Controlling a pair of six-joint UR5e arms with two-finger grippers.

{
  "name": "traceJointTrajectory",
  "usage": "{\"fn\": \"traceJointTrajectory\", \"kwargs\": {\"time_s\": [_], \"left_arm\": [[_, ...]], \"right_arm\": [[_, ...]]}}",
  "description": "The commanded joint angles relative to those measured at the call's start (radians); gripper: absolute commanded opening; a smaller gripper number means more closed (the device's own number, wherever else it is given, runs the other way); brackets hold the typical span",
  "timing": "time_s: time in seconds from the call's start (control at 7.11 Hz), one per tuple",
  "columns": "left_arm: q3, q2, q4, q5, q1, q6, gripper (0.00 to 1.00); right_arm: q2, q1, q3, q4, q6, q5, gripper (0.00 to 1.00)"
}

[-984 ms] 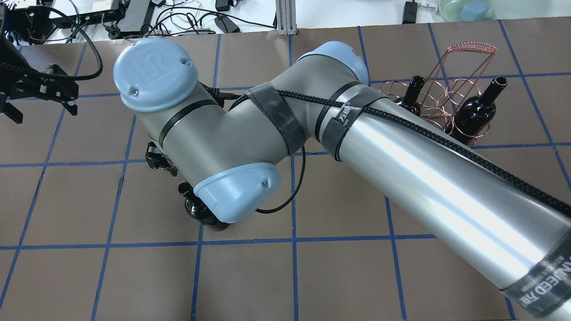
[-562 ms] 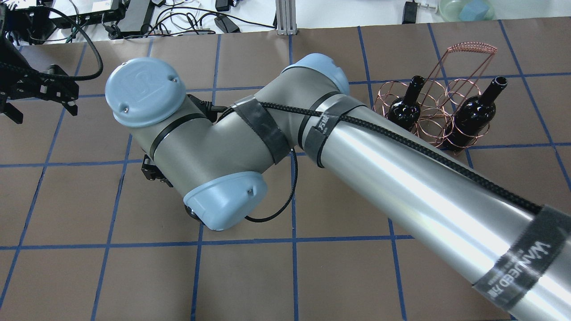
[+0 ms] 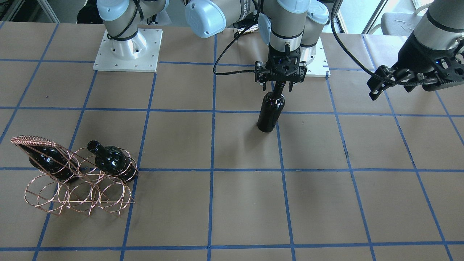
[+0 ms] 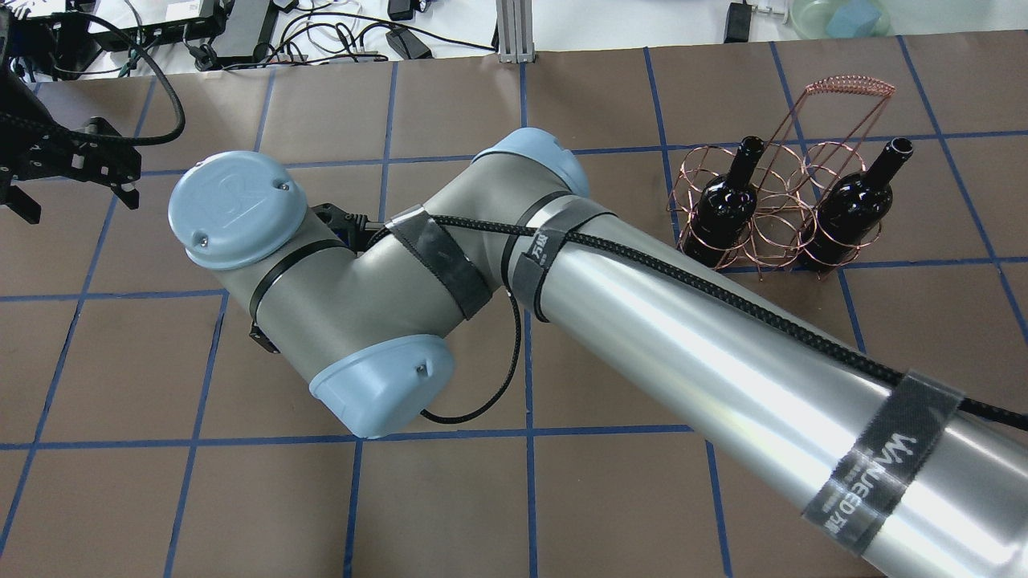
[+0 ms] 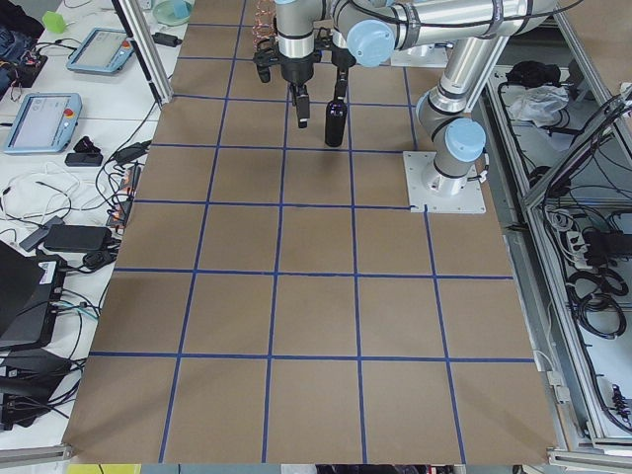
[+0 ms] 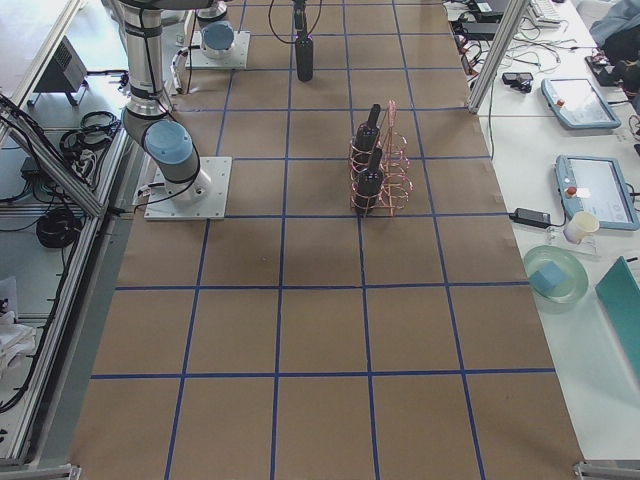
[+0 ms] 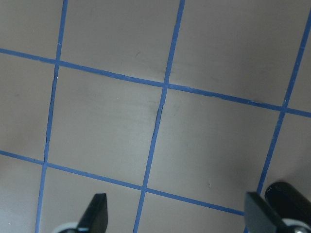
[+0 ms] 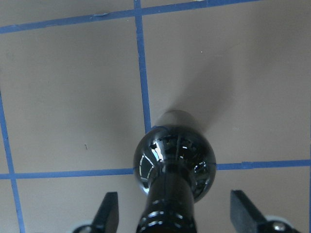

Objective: Place wine into wine basket

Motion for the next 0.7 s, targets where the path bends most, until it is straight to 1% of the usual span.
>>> {"fn": "traceJointTrajectory", "kwargs": {"time_s": [0.0, 0.14, 0.28, 0.42, 0.56], "left_arm": [[0.0, 0.0, 0.0, 0.0, 0.0, 0.0, 1.0], [0.0, 0.0, 0.0, 0.0, 0.0, 0.0, 1.0], [0.0, 0.0, -0.001, 0.0, 0.0, 0.0, 1.0], [0.0, 0.0, -0.001, 0.0, 0.0, 0.0, 1.0], [-0.002, 0.0, -0.001, 0.0, 0.0, 0.0, 1.0]], "right_arm": [[0.003, 0.0, -0.002, -0.004, -0.011, 0.001, 0.71], [-0.001, 0.0, -0.002, -0.004, -0.008, -0.001, 0.69], [0.0, 0.0, -0.002, -0.006, -0.011, -0.001, 0.64], [0.0, 0.0, -0.002, -0.01, -0.011, -0.004, 0.63], [-0.003, 0.0, -0.002, -0.007, -0.015, -0.033, 0.62]]}}
